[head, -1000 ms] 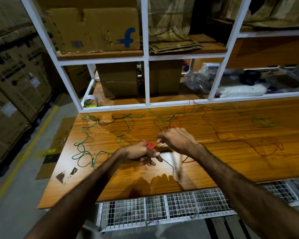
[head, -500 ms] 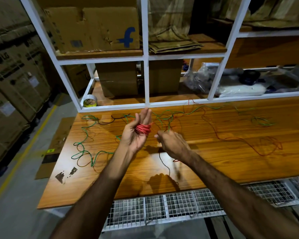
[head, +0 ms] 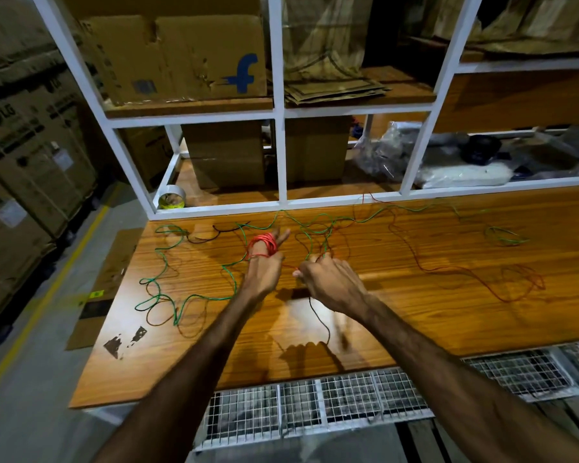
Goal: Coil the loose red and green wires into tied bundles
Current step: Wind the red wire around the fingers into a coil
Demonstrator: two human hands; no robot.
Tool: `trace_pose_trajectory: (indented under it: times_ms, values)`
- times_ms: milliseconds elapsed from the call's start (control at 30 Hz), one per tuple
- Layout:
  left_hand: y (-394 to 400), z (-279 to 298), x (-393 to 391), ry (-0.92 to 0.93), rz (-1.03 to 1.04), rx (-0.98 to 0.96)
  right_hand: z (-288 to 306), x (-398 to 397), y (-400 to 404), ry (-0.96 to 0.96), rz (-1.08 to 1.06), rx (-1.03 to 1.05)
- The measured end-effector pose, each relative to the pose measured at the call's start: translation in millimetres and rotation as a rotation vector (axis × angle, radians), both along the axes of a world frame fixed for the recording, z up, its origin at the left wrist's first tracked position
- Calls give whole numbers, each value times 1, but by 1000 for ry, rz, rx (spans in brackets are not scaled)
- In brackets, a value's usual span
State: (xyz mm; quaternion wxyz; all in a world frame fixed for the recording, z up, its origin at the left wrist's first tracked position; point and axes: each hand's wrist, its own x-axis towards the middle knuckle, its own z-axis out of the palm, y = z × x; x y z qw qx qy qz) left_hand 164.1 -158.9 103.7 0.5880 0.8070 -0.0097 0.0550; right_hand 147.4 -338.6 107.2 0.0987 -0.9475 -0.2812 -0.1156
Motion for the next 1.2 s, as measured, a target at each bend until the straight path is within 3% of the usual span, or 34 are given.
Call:
trace_pose_trajectory:
  times_ms: [200, 267, 333, 467, 600, 767, 867, 967, 1200]
  values:
    - [2, -7, -6, -97, -200, 612, 23, 12, -7, -34, 38, -104]
    - [0, 0, -4, -84, -230, 686, 24, 13, -8, -46, 64, -123]
    - [1, 3, 3, 47, -311, 653, 23, 13, -11, -53, 76, -132]
    - [4, 18, -4, 412, -541, 257, 18, 13, -19, -61, 112, -132]
    - [10, 26, -12, 607, -683, -225, 19, 12, -27, -59, 170, -73]
    - [22, 24, -21, 693, -898, -678, 18, 19, -32, -44, 144, -21]
    - [13, 24, -32, 670, -1007, -1114, 20, 21, -32, 7, 91, 8]
    - [4, 26, -30, 518, -904, -1334, 22, 21, -31, 22, 59, 40]
    - [-10, 44, -9, 256, -334, -1682, 15, 13, -21, 37, 29, 178]
